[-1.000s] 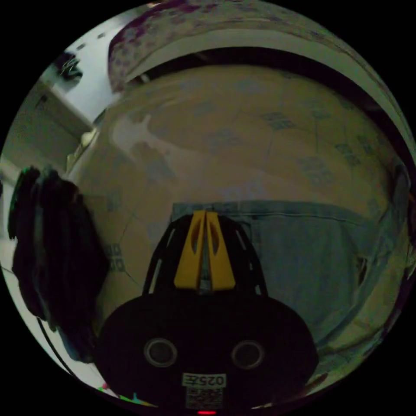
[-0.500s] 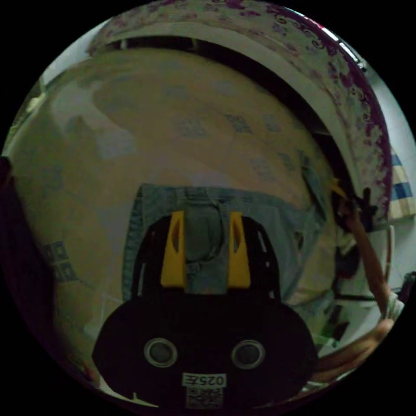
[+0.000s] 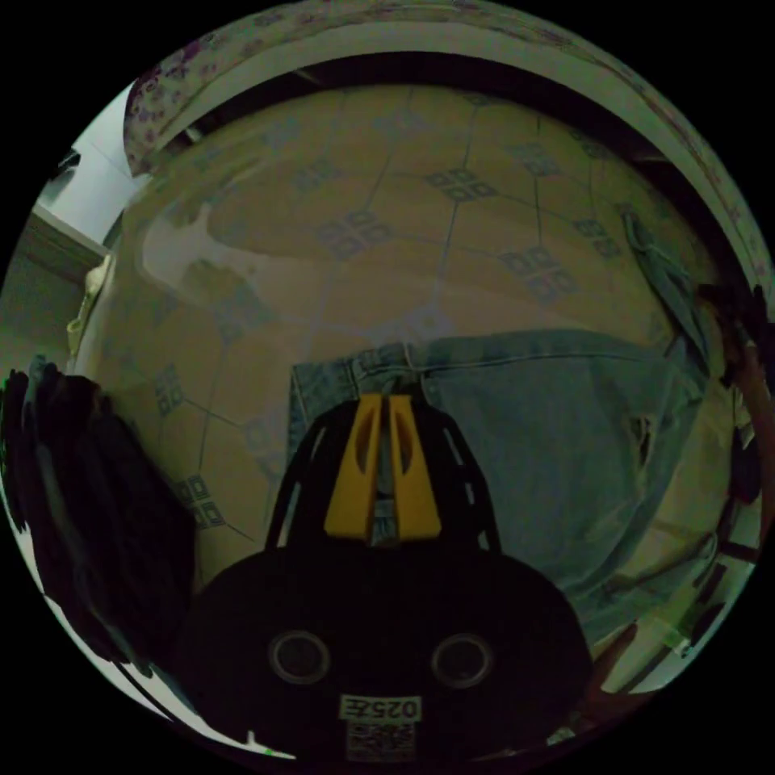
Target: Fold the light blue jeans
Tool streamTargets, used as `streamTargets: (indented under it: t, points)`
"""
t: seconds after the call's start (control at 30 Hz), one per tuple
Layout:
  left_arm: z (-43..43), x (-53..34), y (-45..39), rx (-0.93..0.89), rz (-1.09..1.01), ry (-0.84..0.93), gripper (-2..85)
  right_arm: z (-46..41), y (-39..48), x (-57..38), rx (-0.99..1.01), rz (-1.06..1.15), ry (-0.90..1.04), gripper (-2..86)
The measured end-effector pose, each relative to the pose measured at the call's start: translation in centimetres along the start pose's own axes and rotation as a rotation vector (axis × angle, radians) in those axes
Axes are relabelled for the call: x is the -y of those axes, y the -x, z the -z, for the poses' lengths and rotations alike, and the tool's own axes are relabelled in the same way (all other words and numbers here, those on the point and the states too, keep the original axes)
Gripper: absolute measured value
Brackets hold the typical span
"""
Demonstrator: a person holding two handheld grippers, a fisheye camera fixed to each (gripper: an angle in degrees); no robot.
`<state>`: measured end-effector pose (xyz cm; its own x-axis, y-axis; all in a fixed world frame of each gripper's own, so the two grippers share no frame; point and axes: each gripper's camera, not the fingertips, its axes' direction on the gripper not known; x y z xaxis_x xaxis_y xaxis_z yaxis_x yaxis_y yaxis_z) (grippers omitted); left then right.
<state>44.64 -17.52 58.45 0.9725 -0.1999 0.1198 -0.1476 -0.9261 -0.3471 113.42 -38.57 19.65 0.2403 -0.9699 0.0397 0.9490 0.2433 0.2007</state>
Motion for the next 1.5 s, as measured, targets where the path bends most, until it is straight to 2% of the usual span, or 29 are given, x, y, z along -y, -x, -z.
streamTargets:
  t: [0.1, 0.13, 0.17, 0.23, 0.27, 0.37, 0.43, 0.47, 0.53, 0.6, 0.67, 0.73, 0.8, 0.9, 1.03, 1.17, 1.27, 1.43, 1.5]
  points:
    - [0.7, -0.6, 1.2, 0.036, 0.000, -0.030, -0.7, 7.9, -0.1, -3.0, -0.113, 0.046, -0.156, 2.9]
    - [1.5, -1.0, 2.4, 0.050, 0.040, -0.059, -0.8, 12.2, -0.3, -4.9, -0.248, 0.075, -0.226, 2.5]
    - [2.3, -1.5, 4.0, 0.032, 0.093, -0.092, -0.8, 15.9, -1.0, -7.2, -0.354, 0.091, -0.269, 2.4]
    - [2.7, -1.9, 6.6, -0.089, 0.151, -0.111, -0.8, 19.9, -3.1, -10.9, -0.398, 0.096, -0.258, 2.4]
    - [2.3, -2.1, 8.2, -0.222, 0.197, -0.117, -0.8, 21.4, -5.0, -13.6, -0.367, 0.041, -0.227, 2.6]
    - [0.3, -1.3, 9.6, -0.329, 0.227, -0.052, -0.4, 21.1, -9.6, -20.4, -0.266, -0.098, -0.086, 3.8]
    - [-1.4, -0.7, 9.4, -0.329, 0.190, -0.019, 1.4, 18.5, -11.5, -24.0, -0.271, -0.060, 0.000, 4.7]
    - [-1.3, -0.7, 9.3, -0.321, 0.155, -0.064, 2.5, 16.5, -13.2, -25.9, -0.260, -0.070, 0.053, 5.3]
    - [-1.3, -0.4, 9.3, -0.294, 0.100, -0.023, 3.7, 14.1, -15.6, -28.1, -0.186, -0.114, 0.081, 7.3]
    - [-0.8, -0.3, 9.4, -0.243, 0.032, 0.015, 4.9, 14.5, -18.1, -29.8, -0.057, -0.234, -0.021, 7.7]
    - [0.2, -0.9, 10.7, -0.226, 0.064, 0.023, 6.5, 15.0, -21.0, -31.3, 0.110, -0.404, -0.093, 9.6]
    - [1.4, -2.2, 12.1, -0.241, 0.123, -0.016, 6.9, 16.1, -22.3, -32.5, 0.140, -0.485, -0.130, 10.2]
    - [2.6, -4.2, 13.3, -0.247, 0.187, -0.043, 7.0, 17.9, -22.4, -33.5, 0.120, -0.487, -0.183, 10.9]
    - [4.3, -8.8, 14.1, -0.264, 0.192, -0.057, 7.6, 20.8, -19.7, -34.6, 0.046, -0.363, -0.196, 11.3]
    - [4.0, -17.7, 14.2, -0.296, 0.191, 0.071, 10.0, 21.9, -14.3, -39.7, 0.061, -0.278, -0.099, 11.3]
    - [3.8, -27.9, 17.3, -0.199, 0.314, 0.137, 10.8, 22.6, -11.5, -50.6, 0.092, -0.427, -0.136, 11.2]
    - [2.7, -33.3, 20.3, -0.332, 0.446, 0.170, 11.1, 22.8, -11.5, -58.6, 0.115, -0.618, -0.186, 11.7]
    - [1.6, -35.9, 22.8, -0.380, 0.508, 0.119, 10.4, 23.0, -13.7, -64.9, 0.203, -0.803, -0.337, 12.7]
    - [1.4, -35.9, 23.1, -0.332, 0.493, 0.137, 9.8, 22.7, -14.8, -65.1, 0.219, -0.819, -0.365, 13.2]
